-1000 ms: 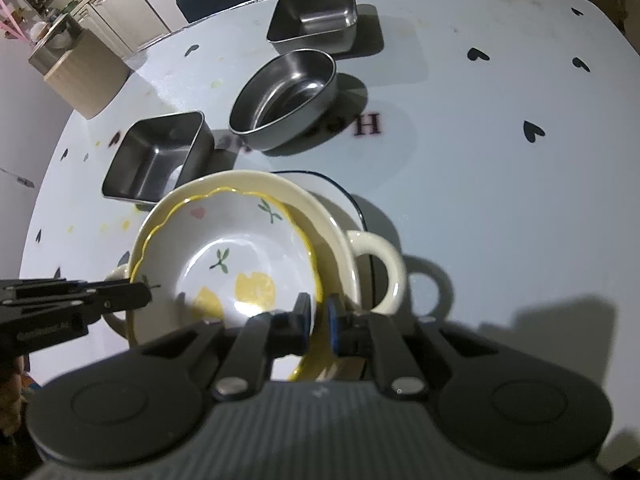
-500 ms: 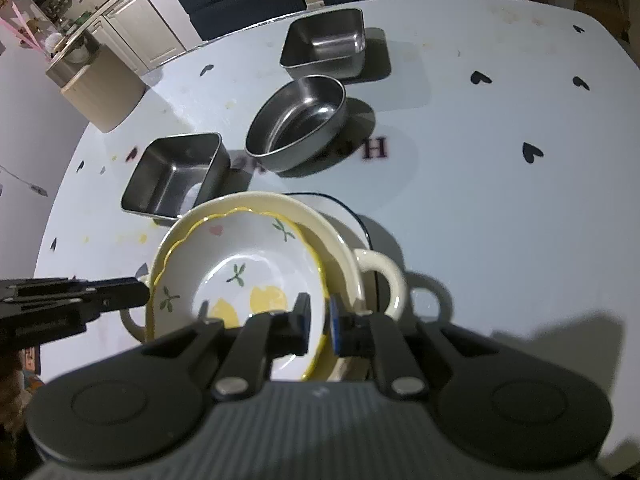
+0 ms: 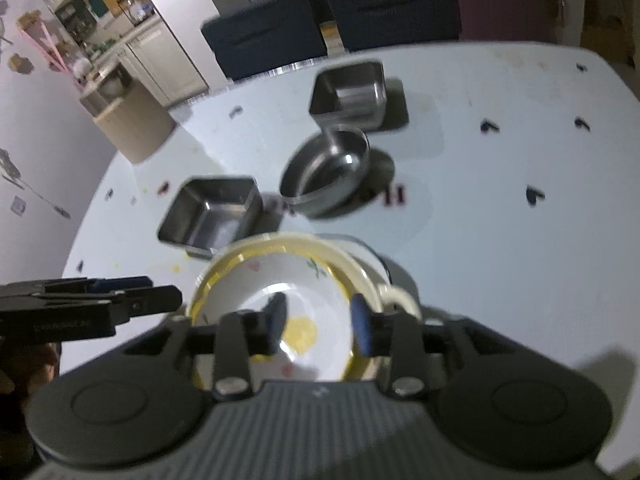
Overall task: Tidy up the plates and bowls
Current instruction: 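Open both grippers and release the floral bowl, then move both grippers to the small square steel tray rim and close them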
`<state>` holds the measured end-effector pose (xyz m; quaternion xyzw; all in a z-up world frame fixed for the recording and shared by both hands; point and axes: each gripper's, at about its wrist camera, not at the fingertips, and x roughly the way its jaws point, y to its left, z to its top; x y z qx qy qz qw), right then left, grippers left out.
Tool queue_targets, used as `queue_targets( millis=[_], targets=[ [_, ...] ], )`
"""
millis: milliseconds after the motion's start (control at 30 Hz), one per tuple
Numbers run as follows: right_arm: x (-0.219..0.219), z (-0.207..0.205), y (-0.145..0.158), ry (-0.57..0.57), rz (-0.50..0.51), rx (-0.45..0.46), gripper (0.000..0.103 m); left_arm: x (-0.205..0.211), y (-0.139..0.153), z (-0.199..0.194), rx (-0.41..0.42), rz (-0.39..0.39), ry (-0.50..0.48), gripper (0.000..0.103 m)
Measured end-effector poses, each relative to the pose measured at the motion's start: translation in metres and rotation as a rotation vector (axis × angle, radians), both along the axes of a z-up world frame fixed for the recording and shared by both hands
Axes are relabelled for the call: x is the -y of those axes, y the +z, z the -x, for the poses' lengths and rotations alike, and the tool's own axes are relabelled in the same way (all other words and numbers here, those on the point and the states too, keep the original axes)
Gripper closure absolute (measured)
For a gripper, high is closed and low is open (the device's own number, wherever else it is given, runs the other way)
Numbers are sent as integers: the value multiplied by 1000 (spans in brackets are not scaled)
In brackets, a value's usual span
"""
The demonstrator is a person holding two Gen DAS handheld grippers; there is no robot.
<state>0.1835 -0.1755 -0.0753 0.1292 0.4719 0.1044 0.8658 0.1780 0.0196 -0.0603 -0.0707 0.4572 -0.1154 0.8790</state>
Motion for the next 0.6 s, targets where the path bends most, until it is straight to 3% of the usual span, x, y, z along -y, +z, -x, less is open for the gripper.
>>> queue_targets(
  millis=[167, 333, 500, 600],
  targets=[
    [1, -3, 13, -32, -60, 84, 38, -13, 17, -2, 85, -26, 58, 3],
    [-5, -17, 15, -56, -108, 143, 11, -28, 27, -6, 173, -48, 105, 1],
    [-18, -33, 13, -53, -165, 182, 0, -41, 25, -21, 201, -63, 130, 0],
    [-28, -47, 11, -70, -195, 186, 0, -49, 20, -32, 198, -82, 152, 0]
  ],
)
